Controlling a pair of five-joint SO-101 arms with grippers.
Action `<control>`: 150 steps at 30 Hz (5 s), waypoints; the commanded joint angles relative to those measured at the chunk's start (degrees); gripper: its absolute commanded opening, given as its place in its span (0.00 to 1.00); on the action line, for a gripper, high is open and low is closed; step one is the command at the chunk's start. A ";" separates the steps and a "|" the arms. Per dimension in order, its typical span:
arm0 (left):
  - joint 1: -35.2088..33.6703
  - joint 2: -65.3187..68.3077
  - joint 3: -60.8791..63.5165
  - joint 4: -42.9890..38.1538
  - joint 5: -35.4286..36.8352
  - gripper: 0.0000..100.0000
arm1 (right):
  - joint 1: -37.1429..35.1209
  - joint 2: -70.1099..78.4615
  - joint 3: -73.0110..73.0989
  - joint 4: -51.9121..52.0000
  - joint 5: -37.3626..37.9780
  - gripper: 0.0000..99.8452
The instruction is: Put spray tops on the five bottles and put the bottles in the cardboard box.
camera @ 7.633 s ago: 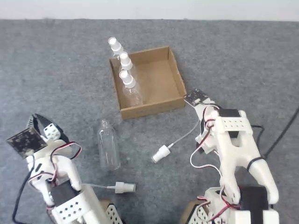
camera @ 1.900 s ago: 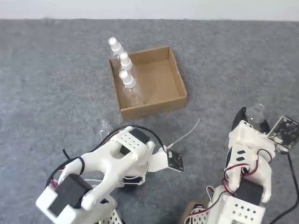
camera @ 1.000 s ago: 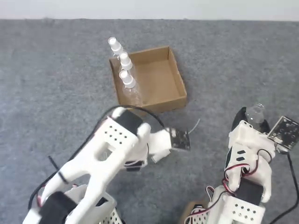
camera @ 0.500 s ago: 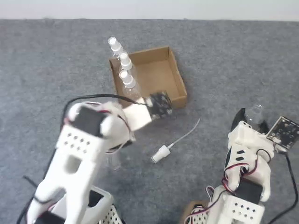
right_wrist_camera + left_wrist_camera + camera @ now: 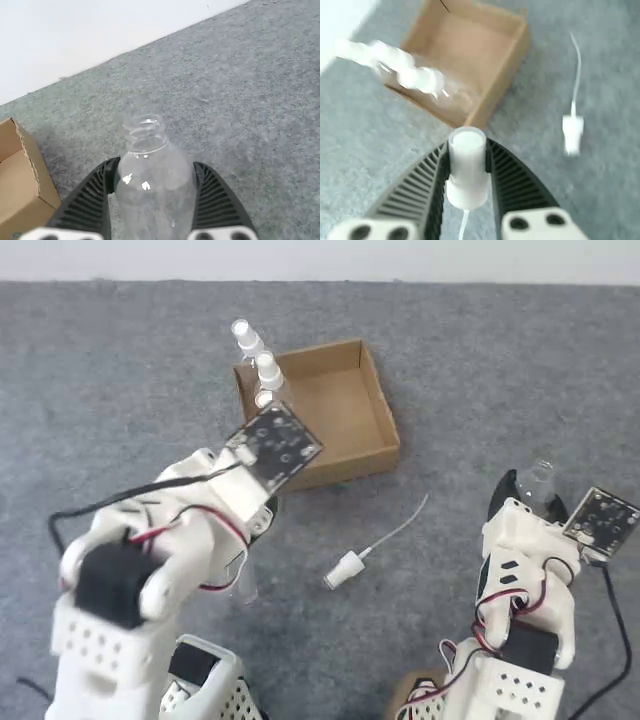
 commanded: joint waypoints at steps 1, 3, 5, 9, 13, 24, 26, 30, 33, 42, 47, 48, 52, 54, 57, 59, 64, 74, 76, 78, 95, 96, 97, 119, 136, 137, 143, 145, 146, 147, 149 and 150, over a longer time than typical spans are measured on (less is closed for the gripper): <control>-0.09 -6.95 -0.40 -5.45 5.71 0.01 | -0.57 -1.36 -0.53 -1.27 -0.44 0.01; -0.09 -9.93 2.15 -7.74 8.09 0.01 | -1.80 -1.36 -0.09 -1.27 -0.26 0.01; -0.09 -12.66 5.41 -10.20 9.49 0.01 | -3.47 -1.36 0.00 -1.27 -0.18 0.01; -0.09 -17.23 12.62 -15.74 12.48 0.01 | -4.97 -1.36 0.00 -1.19 -0.09 0.01; -0.09 -21.54 16.22 -18.73 14.95 0.01 | -5.67 -1.36 0.00 -1.19 -0.09 0.01; -0.09 -29.19 16.40 -21.89 21.27 0.01 | -20.88 -1.45 -0.53 -1.89 6.68 0.01; 0.09 -29.89 16.40 -23.38 22.24 0.01 | -24.84 -1.45 -0.53 -2.33 10.29 0.01; 0.00 -31.47 16.40 -24.53 23.82 0.01 | -31.08 -1.45 -0.53 -5.41 13.89 0.01; 0.00 -32.88 16.40 -24.53 23.74 0.01 | -35.82 -1.45 -0.53 -8.92 16.35 0.01; -0.09 -37.45 16.31 -31.74 23.82 0.01 | -52.44 -1.45 -0.44 -14.90 22.33 0.01; 0.26 -37.89 16.04 -38.68 24.00 0.01 | -54.64 -1.45 1.85 -16.48 22.68 0.01; 0.26 -37.80 16.04 -40.09 24.88 0.01 | -54.64 -1.45 2.37 -17.10 22.68 0.01; 0.09 -37.89 16.40 -43.25 31.03 0.01 | -54.64 -1.45 5.54 -19.21 22.42 0.01; 0.18 -37.98 16.40 -43.16 32.88 0.01 | -54.64 -1.45 7.56 -21.14 22.42 0.01; 0.00 -37.98 16.40 -41.67 34.29 0.01 | -54.90 -1.45 10.99 -25.45 22.42 0.01; 0.00 -37.98 16.40 -40.09 35.25 0.01 | -54.90 -1.45 12.92 -28.62 22.68 0.01; -0.09 -37.98 16.40 -36.84 36.66 0.01 | -54.90 -1.45 14.68 -31.87 22.86 0.01; -0.09 -37.98 16.40 -32.97 36.66 0.01 | -56.13 -1.36 15.56 -32.04 22.86 0.01; -0.09 -37.98 16.40 -32.97 36.66 0.01 | -57.63 -1.36 15.56 -31.78 22.86 0.01; -0.09 -37.98 16.48 -32.97 36.66 0.01 | -58.59 -1.36 15.56 -31.60 22.86 0.01; 0.00 -51.52 27.47 -40.00 36.48 0.01 | -61.32 -0.84 15.56 -31.34 25.05 0.01; 0.00 -51.87 27.82 -40.00 36.48 0.01 | -61.93 -0.75 15.56 -31.08 25.93 0.01; 0.00 -51.96 27.91 -40.00 36.48 0.01 | -62.29 -1.01 15.56 -30.46 26.46 0.01; 0.44 -52.22 28.09 -38.68 34.90 0.01 | -60.53 -1.27 15.65 -30.37 26.37 0.01; 5.98 -52.31 27.82 -36.04 30.77 0.01 | -60.44 -1.36 15.65 -30.37 26.37 0.01; 5.98 -52.31 27.82 -35.87 30.77 0.01 | -60.35 -1.36 15.65 -30.37 26.37 0.01; 5.98 -52.31 28.26 -35.87 30.68 0.01 | -58.59 -1.36 15.65 -30.46 24.44 0.01; 6.15 -52.31 28.26 -35.87 30.68 0.01 | -58.59 -1.36 15.47 -30.46 23.82 0.01; 6.24 -52.31 28.26 -35.78 30.68 0.01 | -58.59 -1.36 15.47 -30.46 23.91 0.01; 6.24 -52.22 28.35 -35.78 30.68 0.01 | -58.59 -1.36 15.47 -30.46 23.91 0.01; 6.24 -52.13 28.44 -35.78 30.68 0.01 | -58.59 -1.36 15.47 -30.46 23.91 0.01; 6.33 -52.13 28.79 -35.78 30.68 0.01 | -58.68 -1.36 15.47 -30.46 24.00 0.01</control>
